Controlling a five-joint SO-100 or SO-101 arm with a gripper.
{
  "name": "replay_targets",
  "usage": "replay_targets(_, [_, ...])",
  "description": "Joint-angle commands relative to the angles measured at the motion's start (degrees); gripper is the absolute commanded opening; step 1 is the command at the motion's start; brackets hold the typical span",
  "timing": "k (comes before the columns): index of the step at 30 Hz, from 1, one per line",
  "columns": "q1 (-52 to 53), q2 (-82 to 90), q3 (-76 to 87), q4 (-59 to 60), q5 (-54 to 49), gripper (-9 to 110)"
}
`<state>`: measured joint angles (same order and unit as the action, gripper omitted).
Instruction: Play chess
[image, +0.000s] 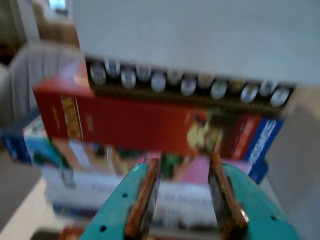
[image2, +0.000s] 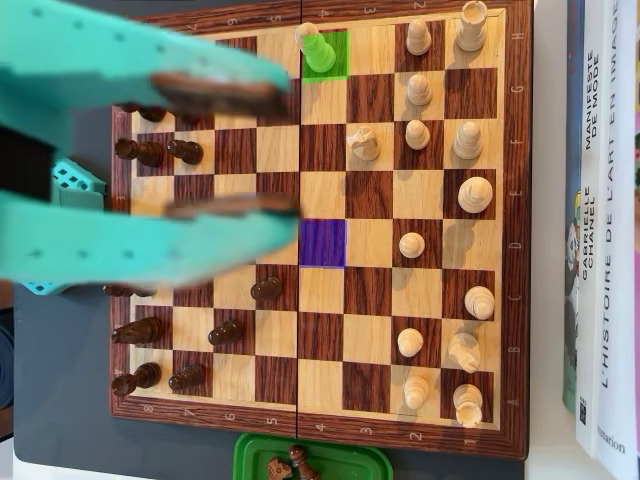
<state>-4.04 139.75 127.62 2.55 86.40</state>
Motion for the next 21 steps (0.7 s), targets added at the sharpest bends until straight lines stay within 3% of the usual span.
replay_targets(1, [0.44,3.34,3.52,-11.16,0.53,16])
replay_targets(11, [0.62,10.2,19.16,-42.63,0.35,16])
replay_targets(21, [0.62,23.91,24.79,-44.3,-0.09,16])
